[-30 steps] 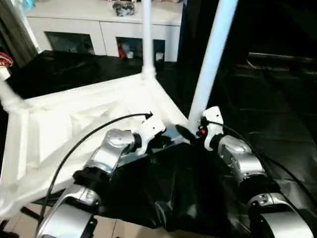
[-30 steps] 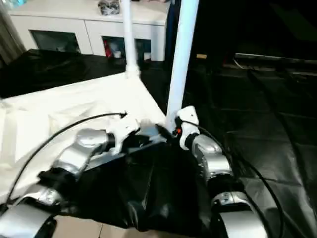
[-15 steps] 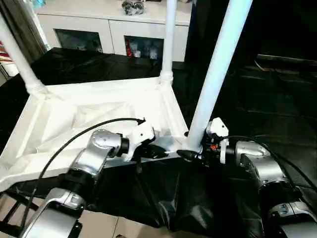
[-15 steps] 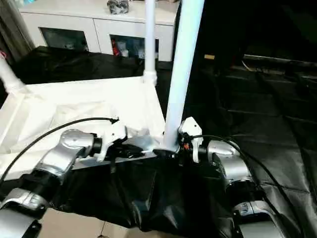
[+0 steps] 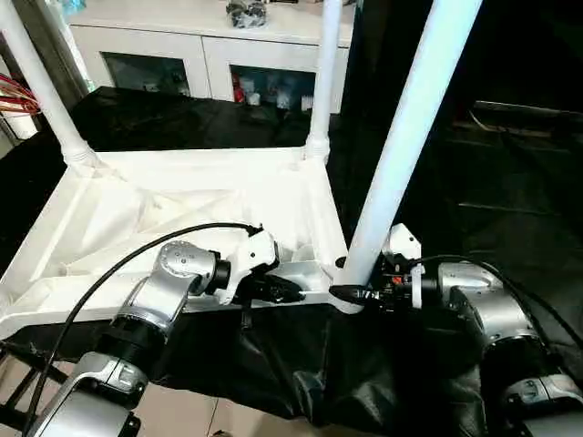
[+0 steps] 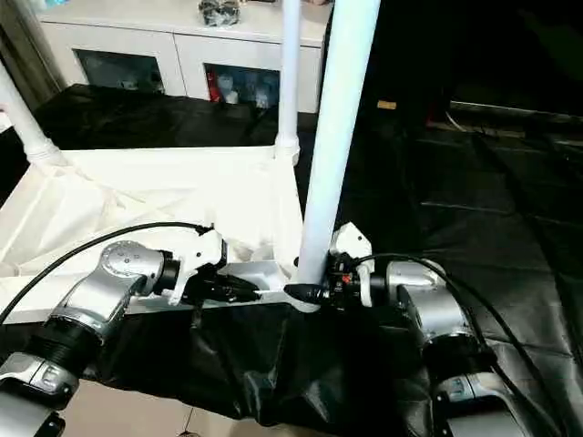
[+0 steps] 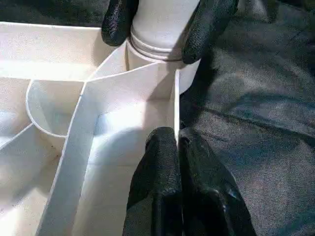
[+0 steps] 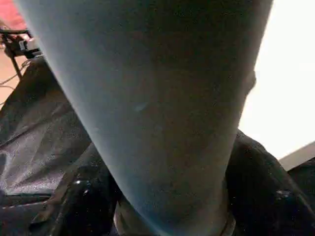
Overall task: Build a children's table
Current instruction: Rotate leg to tighten
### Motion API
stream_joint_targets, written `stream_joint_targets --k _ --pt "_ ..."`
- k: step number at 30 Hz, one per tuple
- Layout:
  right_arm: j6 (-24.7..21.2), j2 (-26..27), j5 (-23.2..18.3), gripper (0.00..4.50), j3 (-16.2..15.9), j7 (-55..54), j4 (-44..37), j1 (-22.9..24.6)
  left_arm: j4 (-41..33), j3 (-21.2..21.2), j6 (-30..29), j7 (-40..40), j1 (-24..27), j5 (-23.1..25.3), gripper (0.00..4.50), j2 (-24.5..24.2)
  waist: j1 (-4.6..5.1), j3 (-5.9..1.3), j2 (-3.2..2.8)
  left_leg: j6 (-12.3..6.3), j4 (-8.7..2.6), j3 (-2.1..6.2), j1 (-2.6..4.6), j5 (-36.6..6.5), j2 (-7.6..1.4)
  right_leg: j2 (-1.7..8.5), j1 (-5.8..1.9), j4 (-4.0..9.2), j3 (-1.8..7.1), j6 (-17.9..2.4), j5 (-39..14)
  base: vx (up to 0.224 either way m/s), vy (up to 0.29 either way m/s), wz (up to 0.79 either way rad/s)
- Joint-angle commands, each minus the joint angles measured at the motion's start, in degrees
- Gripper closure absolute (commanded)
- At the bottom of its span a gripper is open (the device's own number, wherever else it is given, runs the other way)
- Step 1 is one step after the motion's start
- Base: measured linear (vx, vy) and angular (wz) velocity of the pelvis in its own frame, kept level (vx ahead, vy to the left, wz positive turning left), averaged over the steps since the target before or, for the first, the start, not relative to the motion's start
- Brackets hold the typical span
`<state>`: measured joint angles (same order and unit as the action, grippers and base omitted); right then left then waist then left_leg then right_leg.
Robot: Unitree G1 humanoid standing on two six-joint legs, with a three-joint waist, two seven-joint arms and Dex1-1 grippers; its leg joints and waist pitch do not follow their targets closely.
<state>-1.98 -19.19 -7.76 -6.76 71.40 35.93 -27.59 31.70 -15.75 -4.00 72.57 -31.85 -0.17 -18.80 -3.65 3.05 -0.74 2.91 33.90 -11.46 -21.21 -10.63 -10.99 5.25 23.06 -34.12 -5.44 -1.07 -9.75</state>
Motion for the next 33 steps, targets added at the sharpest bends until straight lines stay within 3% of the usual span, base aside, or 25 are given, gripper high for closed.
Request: stream_joint_targets --k 1,6,8,9,10,15,19,20,21,24,26,30,33 --pt "-0.89 2.52 0.65 1.93 -1.82 -3.12 0.01 1.03 -1.04 0.34 0.40 -4.29 -1.55 0.29 4.50 2.51 0.00 -3.86 0.40 -3.69 -3.87 1.14 0.75 -11.55 -2.90 3.72 -2.84 3.86 3.09 -13.38 -13.90 0.000 0.000 0.00" --pt "-0.49 8.82 3.01 1.94 1.85 -21.55 5.06 -0.91 3.17 1.33 -0.41 -15.43 -4.74 2.40 4.50 7.39 0.70 -3.56 0.53 -1.24 -4.09 1.45 1.22 -14.63 -2.54 3.97 -2.42 5.01 3.08 -10.74 -22.24 0.000 0.000 0.00" --pt "-0.63 10.95 3.31 1.94 2.98 -27.21 6.67 -1.79 4.97 1.35 -0.65 -19.00 -6.12 3.24 4.50 9.20 0.99 -3.55 0.51 -0.97 -4.19 1.54 1.04 -14.94 -2.52 3.93 -2.49 5.07 3.04 -10.24 -22.61 0.000 0.000 0.00" --pt "-0.63 10.95 3.31 1.94 2.98 -27.21 6.67 -1.79 4.97 1.35 -0.65 -19.00 -6.12 3.24 4.50 9.20 1.07 -3.52 0.58 -0.96 -4.15 1.48 1.30 -15.58 -2.44 3.86 -2.28 5.31 3.02 -9.92 -23.21 0.000 0.000 0.00" --pt "-1.48 13.33 3.40 1.94 4.09 -33.15 8.08 -2.81 6.55 1.48 -1.21 -22.40 -7.43 3.82 4.50 11.21 1.20 -3.54 0.44 -1.16 -4.10 1.46 1.18 -15.72 -2.41 3.92 -2.33 5.36 3.07 -9.82 -23.26 0.000 0.000 0.00" --pt "-3.28 18.02 4.13 1.94 5.00 -41.76 9.82 -4.64 10.02 1.92 -1.42 -29.98 -9.92 5.52 4.50 15.24 1.38 -3.63 0.32 -1.07 -4.11 1.47 1.27 -15.49 -2.41 3.80 -2.24 5.37 3.02 -9.91 -22.00 0.000 0.000 0.00" --pt "-1.75 19.22 5.01 1.94 4.38 -42.74 10.76 -5.41 10.75 1.50 -0.46 -30.42 -10.22 5.90 4.50 16.20 1.31 -3.80 0.37 -1.98 -4.07 1.42 0.94 -14.03 -2.43 3.87 -2.52 4.92 3.04 -10.87 -18.09 0.000 0.000 0.00" --pt "-1.50 19.33 4.12 1.38 4.95 -41.96 11.00 -5.65 10.53 1.25 -0.17 -29.70 -10.07 5.85 4.50 16.17 1.33 -3.79 0.35 -2.10 -4.05 1.38 0.94 -13.99 -2.39 3.84 -2.53 4.88 3.04 -11.06 -17.75 0.000 0.000 0.00" --pt "-1.50 19.33 4.12 1.24 4.95 -41.96 11.00 -5.65 10.53 1.25 -0.17 -29.70 -10.07 5.85 4.50 16.17 1.34 -3.75 0.36 -2.34 -4.07 1.38 0.81 -14.12 -2.37 3.87 -2.65 4.88 3.03 -11.14 -17.86 0.000 0.000 0.00" --pt "-2.21 17.32 2.01 1.03 5.94 -37.73 9.93 -5.53 8.84 0.43 0.87 -26.62 -8.66 5.50 4.50 15.14 1.28 -3.71 0.48 -2.71 -4.07 1.41 0.76 -14.28 -2.38 3.95 -2.74 4.99 3.02 -10.80 -19.08 0.000 0.000 0.00" --pt "-1.53 12.30 3.05 0.77 3.06 -29.24 6.71 -3.55 7.51 0.04 1.20 -24.28 -7.40 5.14 4.50 13.91 1.11 -3.79 0.49 -3.21 -3.96 1.33 0.82 -14.08 -2.46 3.88 -2.76 4.94 3.03 -10.97 -18.12 0.000 0.000 0.00" --pt "-1.29 10.94 3.36 0.65 2.42 -27.25 5.77 -2.92 7.53 0.05 1.48 -24.20 -7.23 5.27 4.50 13.71 0.77 -3.94 0.59 -4.43 -3.79 1.27 0.58 -11.28 -2.51 3.87 -2.96 4.38 3.05 -12.16 -14.04 0.000 0.000 0.00" --pt "-0.27 1.86 2.04 0.65 2.22 -16.10 1.54 -0.53 7.63 0.54 1.97 -23.29 -6.71 5.42 4.50 12.46 0.12 -3.91 0.89 -5.15 -3.56 1.04 0.84 -11.18 -2.57 3.73 -3.03 4.50 3.05 -12.34 -13.86 0.000 0.000 0.00"
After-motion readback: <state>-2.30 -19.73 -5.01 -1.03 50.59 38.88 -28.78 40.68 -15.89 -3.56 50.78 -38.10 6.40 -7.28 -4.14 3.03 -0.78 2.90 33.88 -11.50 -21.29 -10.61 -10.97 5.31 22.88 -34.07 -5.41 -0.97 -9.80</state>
